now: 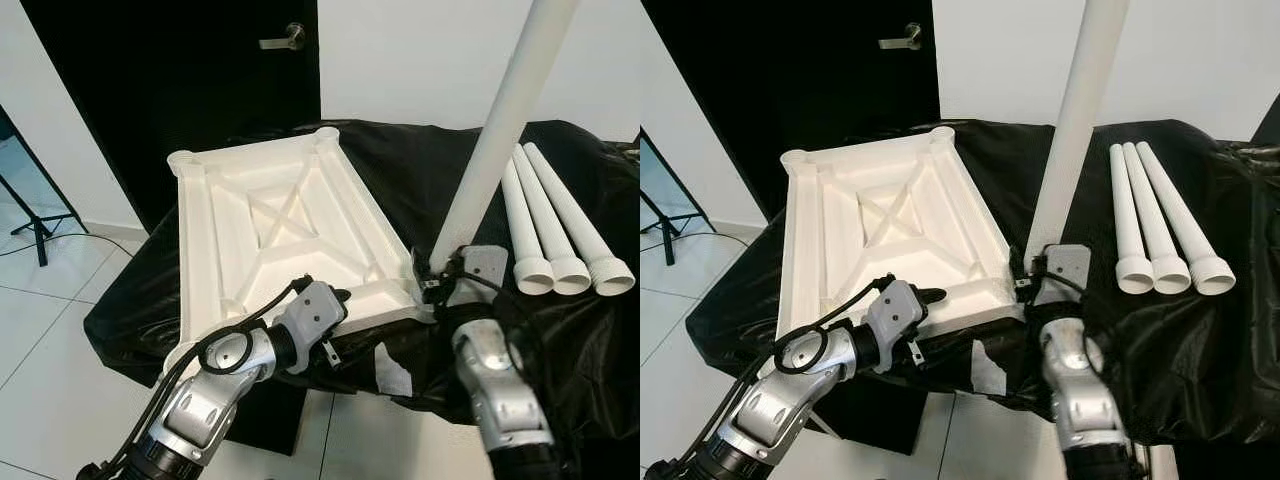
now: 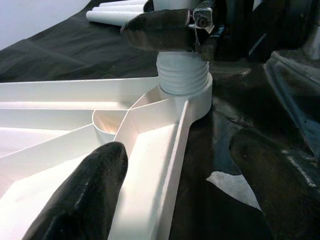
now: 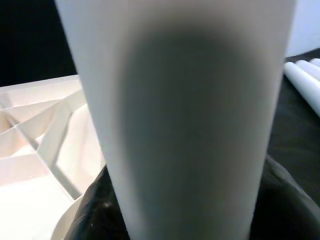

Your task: Building children table

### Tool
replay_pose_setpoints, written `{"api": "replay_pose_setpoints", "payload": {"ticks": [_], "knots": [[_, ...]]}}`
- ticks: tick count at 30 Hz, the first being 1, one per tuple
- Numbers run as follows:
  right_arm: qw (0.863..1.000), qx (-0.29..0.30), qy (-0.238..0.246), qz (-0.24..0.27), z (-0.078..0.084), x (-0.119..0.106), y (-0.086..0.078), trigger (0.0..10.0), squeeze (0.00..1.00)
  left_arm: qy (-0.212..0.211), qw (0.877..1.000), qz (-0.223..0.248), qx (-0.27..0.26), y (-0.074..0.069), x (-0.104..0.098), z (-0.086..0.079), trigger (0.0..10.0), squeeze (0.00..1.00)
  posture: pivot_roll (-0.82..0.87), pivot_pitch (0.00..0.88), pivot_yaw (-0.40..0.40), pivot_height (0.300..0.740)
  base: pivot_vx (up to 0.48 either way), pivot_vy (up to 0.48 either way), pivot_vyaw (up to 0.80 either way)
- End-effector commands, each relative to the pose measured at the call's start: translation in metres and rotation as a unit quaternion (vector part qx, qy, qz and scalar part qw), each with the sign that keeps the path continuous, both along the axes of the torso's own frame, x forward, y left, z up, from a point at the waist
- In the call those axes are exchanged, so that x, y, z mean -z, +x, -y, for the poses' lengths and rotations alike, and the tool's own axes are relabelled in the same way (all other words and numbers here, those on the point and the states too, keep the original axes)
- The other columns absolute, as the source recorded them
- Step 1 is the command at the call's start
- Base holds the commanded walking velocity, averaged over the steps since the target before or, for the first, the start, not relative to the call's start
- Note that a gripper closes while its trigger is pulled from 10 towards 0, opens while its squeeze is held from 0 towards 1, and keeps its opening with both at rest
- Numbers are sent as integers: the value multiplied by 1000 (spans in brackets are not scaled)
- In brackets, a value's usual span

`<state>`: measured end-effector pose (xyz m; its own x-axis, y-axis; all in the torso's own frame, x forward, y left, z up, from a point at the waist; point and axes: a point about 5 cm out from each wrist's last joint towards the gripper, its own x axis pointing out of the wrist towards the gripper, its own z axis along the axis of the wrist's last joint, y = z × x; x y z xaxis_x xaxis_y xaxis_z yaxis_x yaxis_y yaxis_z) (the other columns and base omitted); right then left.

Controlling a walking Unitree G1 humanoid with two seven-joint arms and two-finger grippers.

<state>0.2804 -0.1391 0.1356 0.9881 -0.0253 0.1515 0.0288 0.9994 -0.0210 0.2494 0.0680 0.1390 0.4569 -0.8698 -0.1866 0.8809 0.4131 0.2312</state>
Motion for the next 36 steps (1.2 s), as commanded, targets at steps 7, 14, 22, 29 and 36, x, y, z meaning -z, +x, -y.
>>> {"api": "replay_pose_setpoints", "payload": {"ticks": [7,14,22,29,36], "knots": [[999,24,19,-31,2,13,-9,10000,0,9,1000,2,4,1,0,-1,10000,0,11,0,29,740,0,0,0],[1000,-18,13,-17,13,5,-5,10000,1000,8,1000,3,5,2,-1,0,10000,0,8,0,25,740,0,0,0],[996,-91,9,-5,18,-6,2,10000,1000,6,1000,3,3,2,0,1,10000,0,13,0,15,740,0,0,0],[971,-237,-17,-17,22,-14,16,10000,0,4,1000,4,-6,3,0,1,10000,0,19,0,14,740,0,0,0],[944,-319,-75,-48,30,-9,26,3373,0,4,1000,10,-12,6,-2,0,10000,0,34,0,2,740,0,0,0]]}}
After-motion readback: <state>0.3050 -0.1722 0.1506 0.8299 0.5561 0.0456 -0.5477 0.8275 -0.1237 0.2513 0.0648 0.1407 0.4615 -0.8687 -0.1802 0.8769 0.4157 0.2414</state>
